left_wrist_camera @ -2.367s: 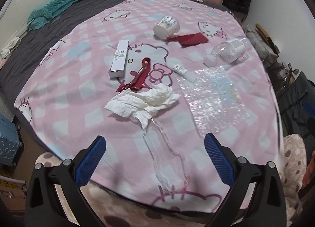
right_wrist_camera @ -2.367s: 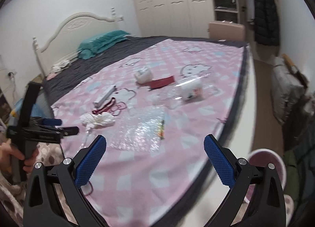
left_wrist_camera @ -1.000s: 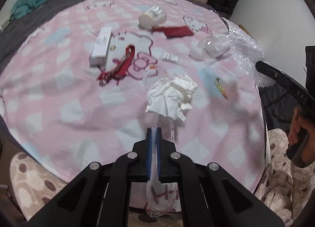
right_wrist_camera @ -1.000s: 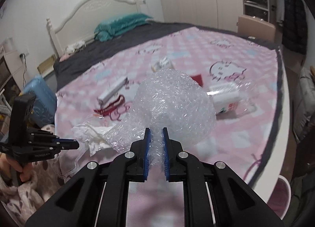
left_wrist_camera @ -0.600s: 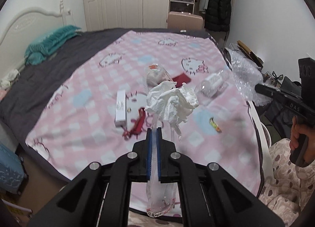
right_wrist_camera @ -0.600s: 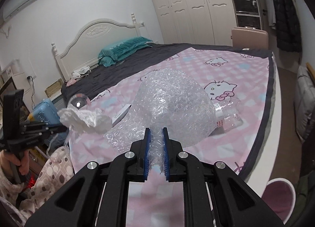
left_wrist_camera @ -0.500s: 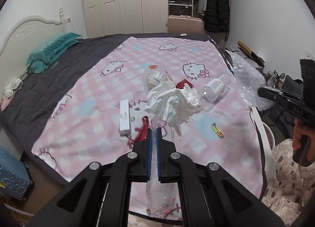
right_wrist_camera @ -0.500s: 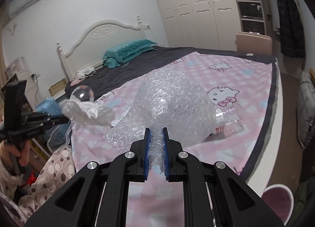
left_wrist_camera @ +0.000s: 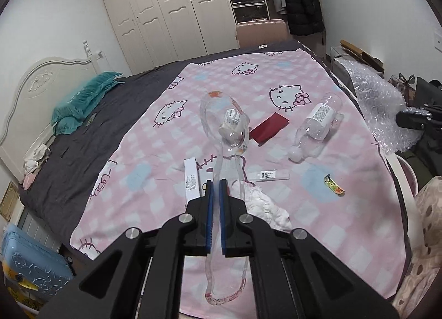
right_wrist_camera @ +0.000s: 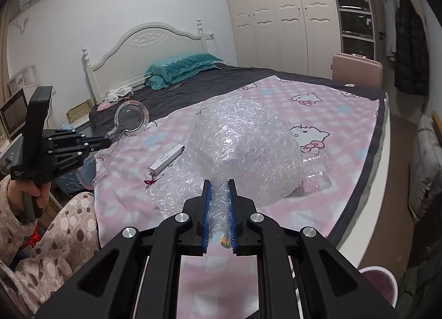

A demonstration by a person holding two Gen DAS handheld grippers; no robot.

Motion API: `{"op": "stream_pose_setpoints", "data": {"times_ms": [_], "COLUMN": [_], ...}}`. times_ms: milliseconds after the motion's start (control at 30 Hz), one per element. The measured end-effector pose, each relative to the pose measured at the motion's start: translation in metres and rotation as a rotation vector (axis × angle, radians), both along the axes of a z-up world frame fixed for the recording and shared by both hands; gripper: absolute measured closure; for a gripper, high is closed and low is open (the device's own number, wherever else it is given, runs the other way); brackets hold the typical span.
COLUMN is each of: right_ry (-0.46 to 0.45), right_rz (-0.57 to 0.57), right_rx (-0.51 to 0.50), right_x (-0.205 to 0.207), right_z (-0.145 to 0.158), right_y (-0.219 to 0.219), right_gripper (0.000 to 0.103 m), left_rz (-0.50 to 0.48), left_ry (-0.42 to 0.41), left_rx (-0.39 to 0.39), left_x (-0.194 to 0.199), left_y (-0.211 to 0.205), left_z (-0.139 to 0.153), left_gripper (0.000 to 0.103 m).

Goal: Collect trash
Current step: 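Lift the bubble wrap and clear hanger and carry both toward the white bin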

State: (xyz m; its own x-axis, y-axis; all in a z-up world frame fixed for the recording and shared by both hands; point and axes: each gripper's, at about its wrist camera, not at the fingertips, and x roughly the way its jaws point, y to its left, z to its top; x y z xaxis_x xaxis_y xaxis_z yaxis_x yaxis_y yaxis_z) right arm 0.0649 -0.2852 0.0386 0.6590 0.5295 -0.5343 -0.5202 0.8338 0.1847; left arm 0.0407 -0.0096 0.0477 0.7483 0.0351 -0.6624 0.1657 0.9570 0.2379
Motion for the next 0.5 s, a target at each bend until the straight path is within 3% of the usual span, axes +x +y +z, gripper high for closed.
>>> {"op": "stream_pose_setpoints", "data": {"times_ms": [267,500], "right_ry": [0.000,0.021], "right_rz": [-0.032,-0.087], "right_rx": [0.003,-0.025], "right_x": [-0.003,-0.011], "right_z": [0.003,-0.007], "right_y": [-0.027,-0.087], "right_gripper": [0.093,0.093], "left_rz": [-0.070,-0.216], "left_ry": [0.007,0.044], "left_rx": [-0.020,-0.037], "left_x": [0.005,0.027], "left_y": [-0.028,-0.100], "left_z": [0.009,0.004], "left_gripper": [0.099,0.099]}}
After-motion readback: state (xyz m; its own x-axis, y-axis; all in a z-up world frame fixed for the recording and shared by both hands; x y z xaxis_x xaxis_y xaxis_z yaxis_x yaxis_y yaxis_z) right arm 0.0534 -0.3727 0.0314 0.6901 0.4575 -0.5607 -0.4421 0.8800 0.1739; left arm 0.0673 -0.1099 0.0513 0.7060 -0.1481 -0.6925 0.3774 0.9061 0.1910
